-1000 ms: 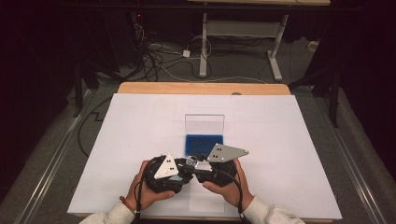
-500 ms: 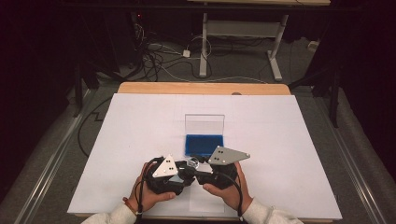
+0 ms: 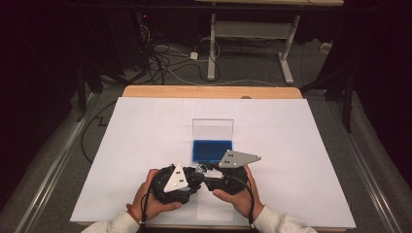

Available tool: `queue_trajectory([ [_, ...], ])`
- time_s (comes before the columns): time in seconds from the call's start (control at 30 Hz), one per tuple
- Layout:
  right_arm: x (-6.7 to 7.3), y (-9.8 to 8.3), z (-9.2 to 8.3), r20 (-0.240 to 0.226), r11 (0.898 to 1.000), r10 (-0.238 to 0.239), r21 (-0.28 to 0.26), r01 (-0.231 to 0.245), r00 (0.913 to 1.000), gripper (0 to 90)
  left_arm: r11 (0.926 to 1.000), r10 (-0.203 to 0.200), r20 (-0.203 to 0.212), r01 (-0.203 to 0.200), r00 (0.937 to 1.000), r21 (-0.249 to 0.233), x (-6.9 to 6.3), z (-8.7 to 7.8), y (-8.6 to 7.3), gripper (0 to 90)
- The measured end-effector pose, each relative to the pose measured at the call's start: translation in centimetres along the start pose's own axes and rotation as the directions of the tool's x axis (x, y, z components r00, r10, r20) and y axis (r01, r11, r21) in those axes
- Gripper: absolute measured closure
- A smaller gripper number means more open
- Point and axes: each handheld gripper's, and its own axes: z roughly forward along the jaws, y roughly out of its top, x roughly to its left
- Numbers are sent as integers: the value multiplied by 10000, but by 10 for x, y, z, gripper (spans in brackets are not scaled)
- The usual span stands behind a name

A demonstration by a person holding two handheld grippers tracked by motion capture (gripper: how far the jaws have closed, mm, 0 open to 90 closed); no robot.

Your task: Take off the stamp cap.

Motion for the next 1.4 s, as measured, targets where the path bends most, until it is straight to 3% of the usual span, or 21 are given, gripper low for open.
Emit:
queue_trajectory([
  [0.13,1,0,1,-48,9999,-36,156,37,10000,572,9997,148,66,-149,9999,174,-1,2,0,370],
  [0.27,-6,-1,1,-524,9989,429,189,-420,9977,573,9990,370,-11,-369,9993,265,-1,0,0,371],
  [0.37,-8,-2,1,-391,9989,462,121,-457,9982,572,10000,-53,469,56,9989,-62,7,3,-3,370],
  [0.47,-7,-2,1,-234,9993,365,126,-362,9991,572,9998,-131,663,139,9977,-110,10,4,-3,368],
  [0.5,-6,-3,0,-185,9995,301,71,-300,9994,572,9981,-616,511,620,9968,-67,14,5,-5,368],
  [0.53,-5,-3,-2,-45,9999,158,-28,-158,9999,572,9898,-1400,543,1413,9887,-203,24,3,-11,372],
  [0.57,-4,-2,-5,-54,9999,-47,-138,47,10000,572,9766,-2079,424,2098,9772,-480,34,-2,-18,372],
  [0.6,-2,0,-9,-326,9996,-36,-281,27,9995,573,9703,-2287,443,2314,9725,-703,39,-7,-20,372],
  [0.67,3,2,-12,40,9984,-479,-287,480,9988,573,9743,-2055,121,2057,9786,-913,40,-17,-18,371],
  [0.73,2,2,-13,213,9983,-398,-408,406,9990,572,9834,-1647,-245,1623,9860,-807,39,-19,-15,371],
  [0.83,-1,4,-18,333,9987,-313,-394,326,9990,572,9794,-1875,-244,1850,9820,-812,44,-22,-22,370],
  [0.97,-1,5,-25,410,9985,-455,-288,467,9981,572,9828,-1722,-620,1672,9831,-779,46,-31,-27,370],
  [1.03,-2,6,-30,472,9978,-626,-200,636,9969,572,9783,-1918,-721,1848,9788,-940,50,-38,-30,369],
  [1.27,-9,8,-44,826,9961,-882,41,881,9927,572,9806,-1764,-1160,1643,9775,-1072,53,-55,-40,369],
  [1.4,-17,10,-54,1155,9941,-1082,187,1067,9874,572,9781,-1810,-1250,1653,9755,-1266,53,-60,-46,369],
])
